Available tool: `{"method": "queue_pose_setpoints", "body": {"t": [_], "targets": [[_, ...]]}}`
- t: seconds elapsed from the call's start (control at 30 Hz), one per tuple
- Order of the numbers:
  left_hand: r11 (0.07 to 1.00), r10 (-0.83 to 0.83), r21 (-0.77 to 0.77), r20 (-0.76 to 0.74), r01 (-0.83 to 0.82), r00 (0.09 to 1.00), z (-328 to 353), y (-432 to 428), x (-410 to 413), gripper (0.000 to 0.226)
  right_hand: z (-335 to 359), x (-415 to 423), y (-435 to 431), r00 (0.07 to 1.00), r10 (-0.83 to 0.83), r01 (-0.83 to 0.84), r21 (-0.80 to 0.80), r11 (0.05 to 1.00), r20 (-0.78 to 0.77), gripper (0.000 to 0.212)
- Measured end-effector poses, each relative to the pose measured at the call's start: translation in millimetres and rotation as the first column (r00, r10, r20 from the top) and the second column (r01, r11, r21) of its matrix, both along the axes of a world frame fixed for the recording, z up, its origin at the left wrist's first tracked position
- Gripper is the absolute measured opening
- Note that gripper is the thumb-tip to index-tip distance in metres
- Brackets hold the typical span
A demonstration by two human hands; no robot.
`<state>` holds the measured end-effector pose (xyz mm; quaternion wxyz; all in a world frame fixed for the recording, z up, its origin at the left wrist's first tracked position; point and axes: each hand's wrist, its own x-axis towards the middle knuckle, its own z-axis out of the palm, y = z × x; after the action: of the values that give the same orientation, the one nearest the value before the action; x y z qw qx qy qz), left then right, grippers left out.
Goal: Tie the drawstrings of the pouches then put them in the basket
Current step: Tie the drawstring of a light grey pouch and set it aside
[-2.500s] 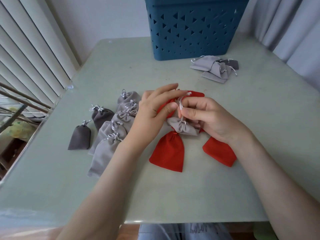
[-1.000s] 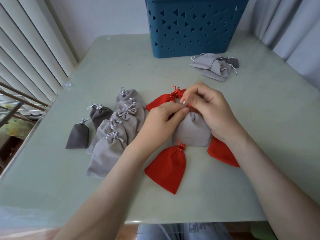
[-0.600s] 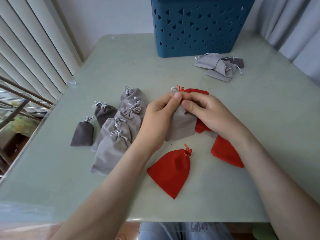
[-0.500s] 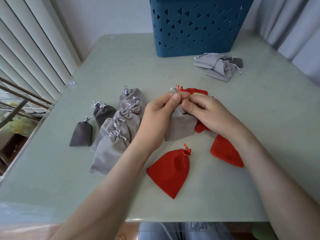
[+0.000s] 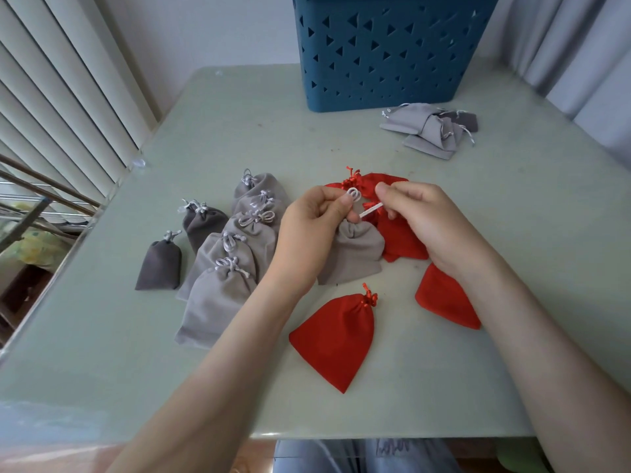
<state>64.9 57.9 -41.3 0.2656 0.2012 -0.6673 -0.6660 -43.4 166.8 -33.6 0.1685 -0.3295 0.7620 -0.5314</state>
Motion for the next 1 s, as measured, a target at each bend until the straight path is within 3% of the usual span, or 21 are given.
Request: {"method": "queue_pose_setpoints", "body": {"t": [0.07,0.13,0.23,0.33,0.6,0.8,1.0], "targets": [[1.000,0.009,-0.002,0.008,-0.009,1.000,-1.0,-0.6,-0.4,0.013,-1.5,1.4,-2.1,0.987,0.041,-0.017,-0.147,0.989,0.158,0.038],[0.999,0.036,-0.003,0.015,-0.036,0.999,-1.7,-1.5,-0.6,0.014,-0.9,4.2,-2.5,0.965,0.146,-0.090,-0.251,0.964,0.216,0.029],[0.998,0.066,-0.008,0.037,-0.066,0.997,-2.9,-1.5,-1.0,0.016,-0.3,10.3,-2.8,0.953,0.280,-0.242,-0.262,0.934,0.119,0.021],[0.996,0.070,-0.062,0.058,-0.067,0.996,-3.7,-0.9,-1.0,0.017,-2.0,17.2,-5.4,0.956,0.294,-0.292,-0.175,0.940,-0.018,0.021],[0.964,0.065,-0.264,0.112,-0.033,0.992,-3.6,1.0,0.8,0.025,-6.5,20.5,-10.8,0.983,0.133,-0.151,-0.146,0.978,-0.126,0.022],[0.913,0.023,-0.406,0.140,0.036,0.990,0.5,4.0,5.9,0.015,-11.7,15.8,-9.5,0.934,0.047,-0.097,-0.124,0.988,-0.354,0.034],[0.939,0.097,-0.340,0.106,-0.055,0.990,-4.0,3.6,5.2,0.011,-12.6,16.4,-11.5,0.891,0.071,-0.131,-0.106,0.986,-0.449,0.047]]}}
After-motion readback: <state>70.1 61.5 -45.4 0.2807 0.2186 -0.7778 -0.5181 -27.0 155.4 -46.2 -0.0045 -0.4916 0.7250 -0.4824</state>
